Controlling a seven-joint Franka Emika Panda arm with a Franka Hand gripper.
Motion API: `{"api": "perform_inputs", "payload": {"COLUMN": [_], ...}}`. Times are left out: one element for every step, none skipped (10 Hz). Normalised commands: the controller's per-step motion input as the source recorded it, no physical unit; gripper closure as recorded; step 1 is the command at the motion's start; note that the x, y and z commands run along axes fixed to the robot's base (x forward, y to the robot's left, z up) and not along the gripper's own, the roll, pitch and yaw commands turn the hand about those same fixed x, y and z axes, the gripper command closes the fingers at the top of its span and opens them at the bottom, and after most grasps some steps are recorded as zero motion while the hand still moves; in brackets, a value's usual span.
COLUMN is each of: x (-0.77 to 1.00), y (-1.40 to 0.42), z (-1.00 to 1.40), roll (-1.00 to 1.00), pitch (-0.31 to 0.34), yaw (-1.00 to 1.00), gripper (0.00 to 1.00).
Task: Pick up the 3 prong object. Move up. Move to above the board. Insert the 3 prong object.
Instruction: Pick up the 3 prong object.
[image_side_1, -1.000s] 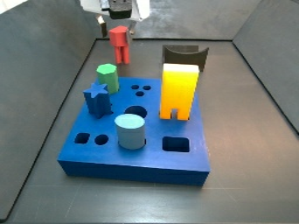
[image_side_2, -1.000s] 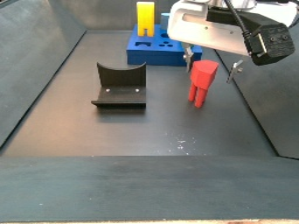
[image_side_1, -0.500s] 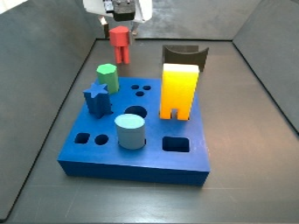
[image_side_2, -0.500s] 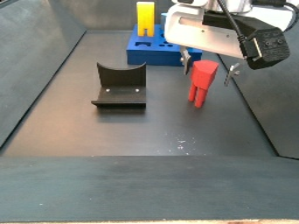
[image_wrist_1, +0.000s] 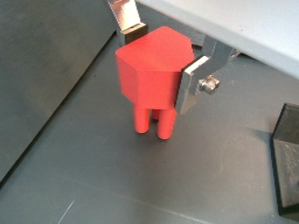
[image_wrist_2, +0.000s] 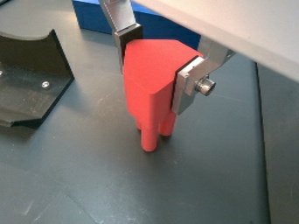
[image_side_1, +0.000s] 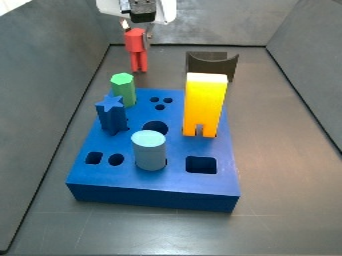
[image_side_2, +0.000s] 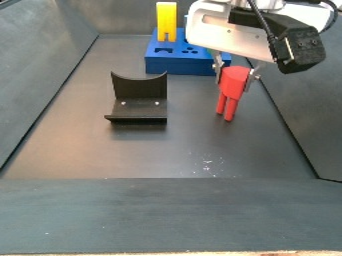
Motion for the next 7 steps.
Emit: {"api": "perform_inputs", "payload": {"x": [0.0, 0.0, 0.0, 0.0, 0.0, 0.0, 0.0], "y": [0.0, 0.0, 0.0, 0.0, 0.0, 0.0, 0.0], "z": [0.0, 0.0, 0.0, 0.0, 0.0, 0.0, 0.0], "roll": [0.0, 0.0, 0.0, 0.0, 0.0, 0.0, 0.0], "pitch": [0.0, 0.0, 0.0, 0.0, 0.0, 0.0, 0.0], "yaw": [0.0, 0.0, 0.0, 0.0, 0.0, 0.0, 0.0], "gripper": [1.0, 1.0, 1.0, 1.0, 1.0, 1.0, 1.0]}}
